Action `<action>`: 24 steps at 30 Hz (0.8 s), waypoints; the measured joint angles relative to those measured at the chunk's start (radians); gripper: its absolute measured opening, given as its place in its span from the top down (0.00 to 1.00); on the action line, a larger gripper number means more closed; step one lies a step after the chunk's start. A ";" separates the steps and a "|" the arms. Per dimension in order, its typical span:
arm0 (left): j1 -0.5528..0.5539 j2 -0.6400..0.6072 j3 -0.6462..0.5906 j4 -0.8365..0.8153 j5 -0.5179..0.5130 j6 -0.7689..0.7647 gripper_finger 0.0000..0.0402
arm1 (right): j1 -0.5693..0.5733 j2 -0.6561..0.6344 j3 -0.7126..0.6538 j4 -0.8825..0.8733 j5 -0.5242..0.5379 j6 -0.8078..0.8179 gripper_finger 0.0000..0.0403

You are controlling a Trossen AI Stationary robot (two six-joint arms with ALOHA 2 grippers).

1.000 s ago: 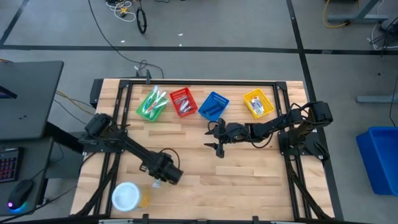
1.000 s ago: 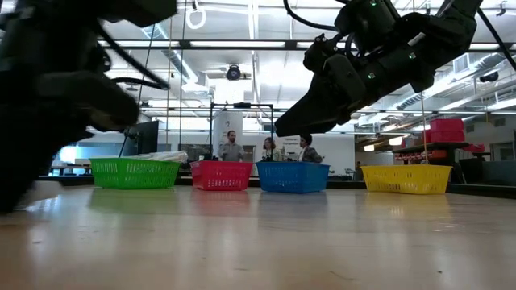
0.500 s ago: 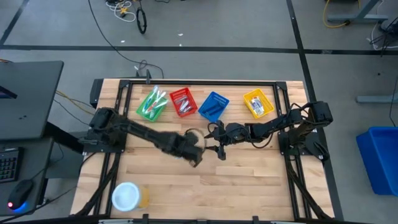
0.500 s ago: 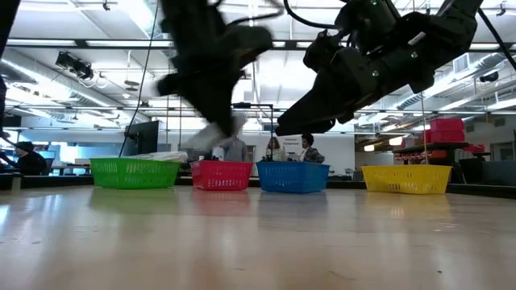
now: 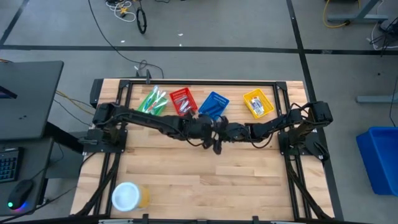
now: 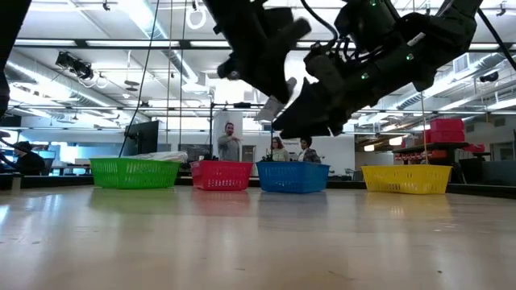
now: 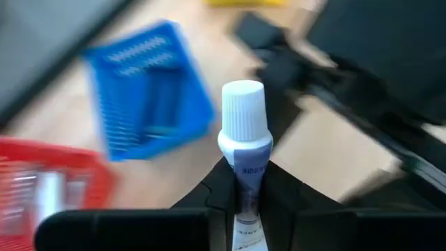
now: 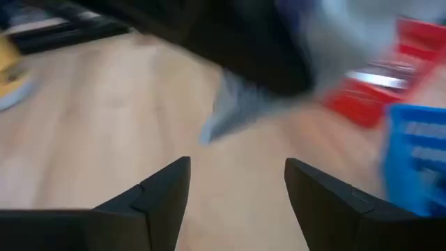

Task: Pick & Place Travel size toiletries
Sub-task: Put the toothpaste into the yellow basket

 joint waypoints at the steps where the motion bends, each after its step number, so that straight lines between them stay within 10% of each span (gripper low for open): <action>1: 0.005 0.000 0.000 -0.006 -0.053 -0.011 0.88 | 0.000 0.000 0.000 -0.002 0.036 0.021 0.40; 12: 0.039 -0.011 0.000 0.071 -0.346 -0.098 0.87 | -0.022 -0.024 0.000 0.092 0.219 0.058 0.41; 24: 0.052 -0.023 0.000 0.082 -0.333 -0.007 0.88 | -0.009 -0.096 0.000 0.009 0.268 0.001 0.48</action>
